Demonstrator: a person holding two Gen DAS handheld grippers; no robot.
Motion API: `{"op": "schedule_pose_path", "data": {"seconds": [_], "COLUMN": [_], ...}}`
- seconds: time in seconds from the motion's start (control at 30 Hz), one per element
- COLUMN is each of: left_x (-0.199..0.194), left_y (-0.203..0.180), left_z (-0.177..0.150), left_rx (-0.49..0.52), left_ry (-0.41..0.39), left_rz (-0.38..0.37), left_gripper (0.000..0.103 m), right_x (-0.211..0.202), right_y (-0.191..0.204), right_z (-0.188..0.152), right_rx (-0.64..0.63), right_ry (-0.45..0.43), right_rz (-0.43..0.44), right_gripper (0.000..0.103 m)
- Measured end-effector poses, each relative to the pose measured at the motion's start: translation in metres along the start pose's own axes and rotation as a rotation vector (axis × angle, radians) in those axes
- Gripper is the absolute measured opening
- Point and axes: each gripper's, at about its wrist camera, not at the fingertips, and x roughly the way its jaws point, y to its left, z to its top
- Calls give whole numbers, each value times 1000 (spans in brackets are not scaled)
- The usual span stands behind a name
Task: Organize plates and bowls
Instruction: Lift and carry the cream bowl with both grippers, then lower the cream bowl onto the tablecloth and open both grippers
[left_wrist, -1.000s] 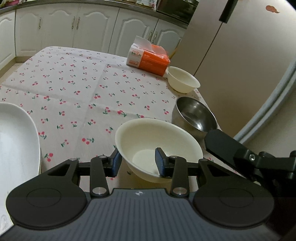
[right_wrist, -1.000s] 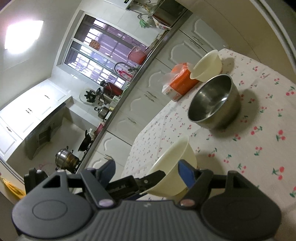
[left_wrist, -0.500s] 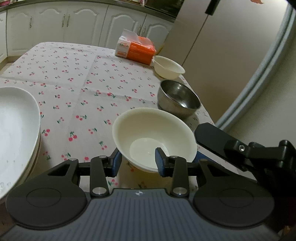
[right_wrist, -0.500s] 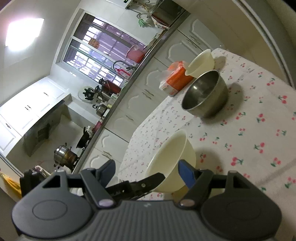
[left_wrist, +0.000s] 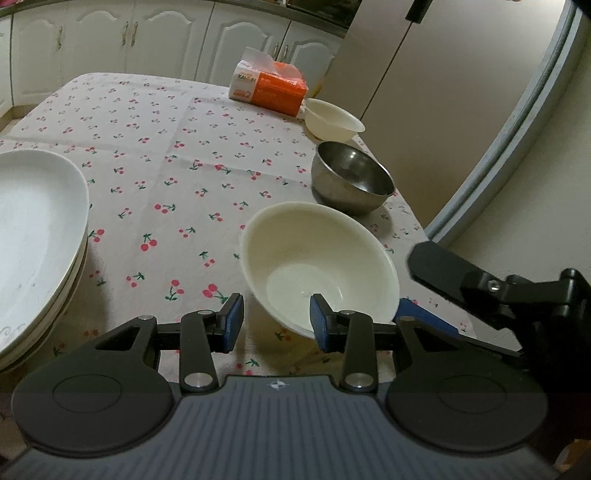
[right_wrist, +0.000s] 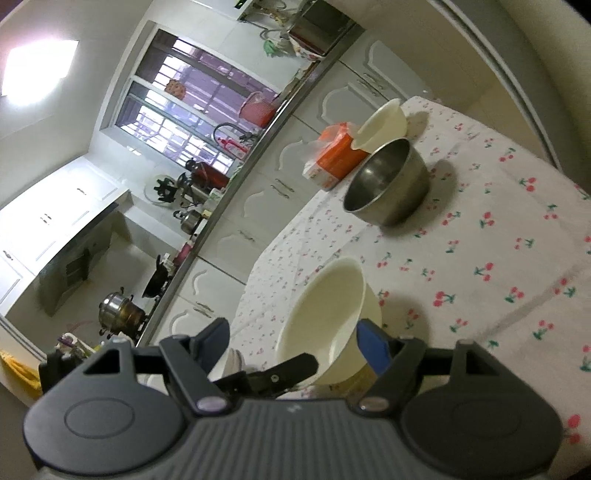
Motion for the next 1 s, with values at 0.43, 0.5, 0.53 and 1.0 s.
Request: {"op": "schedule_pose_path", "data": {"seconds": [0.43, 0.5, 0.53, 1.0], "left_x": [-38, -49, -54, -115], "left_y": [17, 21, 23, 38], "left_z": [-9, -15, -19, -56], "left_rx": [-4, 12, 20, 68], "left_ry": [-88, -109, -119, -226], "left_rz": [25, 41, 51, 160], "left_gripper": [66, 69, 73, 101], "right_x": [-33, -36, -38, -46], "right_y": [5, 9, 11, 31], "right_z": [1, -2, -4, -57], "right_rx": [-10, -22, -27, -87], "right_ry": [-104, -122, -128, -154], "right_rz": [-95, -110, -118, -233], "right_gripper": [101, 101, 101, 102]}}
